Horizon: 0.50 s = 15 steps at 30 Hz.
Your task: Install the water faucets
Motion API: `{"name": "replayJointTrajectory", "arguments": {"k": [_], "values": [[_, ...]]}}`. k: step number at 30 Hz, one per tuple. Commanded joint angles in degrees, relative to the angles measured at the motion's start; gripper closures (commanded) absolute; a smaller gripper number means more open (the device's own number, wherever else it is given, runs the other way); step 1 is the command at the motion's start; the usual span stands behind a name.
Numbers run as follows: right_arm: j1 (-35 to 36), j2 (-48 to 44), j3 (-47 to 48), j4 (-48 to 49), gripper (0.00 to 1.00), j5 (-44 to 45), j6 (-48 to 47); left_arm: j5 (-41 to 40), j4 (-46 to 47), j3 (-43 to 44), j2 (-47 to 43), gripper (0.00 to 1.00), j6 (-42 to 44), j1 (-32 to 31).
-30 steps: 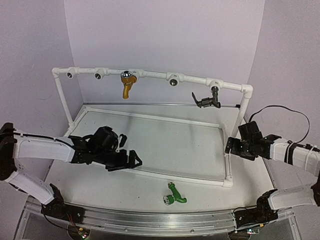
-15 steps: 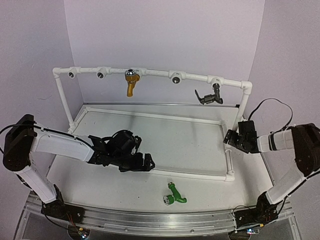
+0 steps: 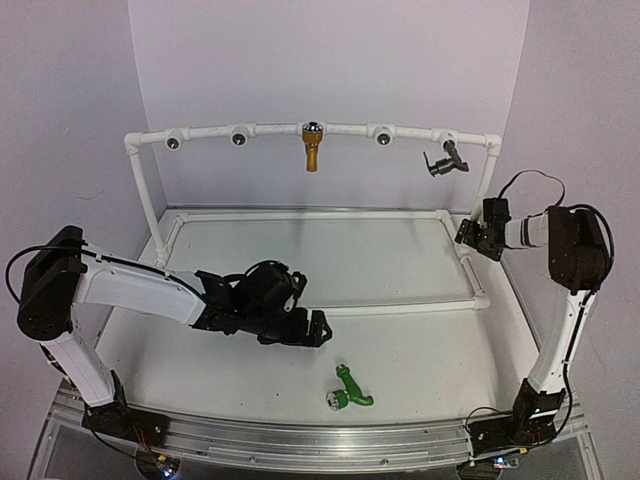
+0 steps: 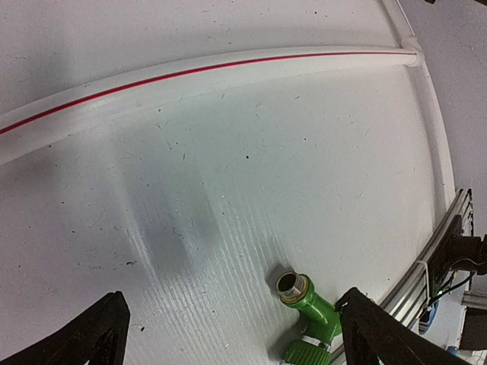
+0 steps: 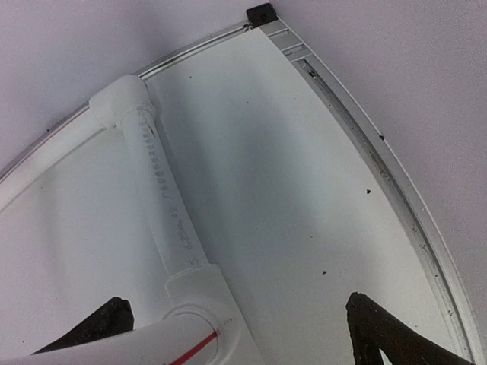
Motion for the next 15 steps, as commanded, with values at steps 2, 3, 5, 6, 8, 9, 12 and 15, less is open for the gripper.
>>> {"name": "replayJointTrajectory", "arguments": {"k": [2, 3, 5, 6, 8, 9, 12, 15], "values": [[-0.13, -4.26, 6.72, -16.17, 0.02, -1.85, -2.76, -4.99, -3.66, 4.1, -0.99, 0.0, 4.22, 0.29], [0.43, -7.94, 3.82, -16.71, 0.02, -2.0, -2.29, -5.89, -4.47, 4.57, -1.43, 0.0, 5.08, 0.8], [3.25, -15.43, -2.71, -16.81, 0.02, -3.95, -2.05, -6.38, -5.16, 5.3, -2.21, 0.0, 6.56, 2.55], [5.81, -19.03, -5.89, -16.92, 0.02, -4.39, -2.57, -5.95, -5.26, 5.63, -2.44, 0.0, 7.17, 3.79], [12.03, -25.7, -11.74, -18.44, 0.02, -5.1, -3.77, -4.91, -5.33, 6.26, -2.79, 0.0, 8.1, 6.15], [15.6, -28.11, -14.34, -19.4, 0.02, -7.33, -3.94, -4.75, -5.34, 6.45, -2.92, 0.0, 8.47, 6.73], [26.32, -31.67, -20.4, -21.14, 0.02, -17.44, -2.34, -6.07, -5.33, 6.22, -3.61, 0.0, 8.54, 8.36], [38.61, -33.14, -24.25, -22.79, 0.02, -19.72, 0.71, -9.52, -5.26, 5.45, -4.97, 0.0, 7.69, 8.83]]}}
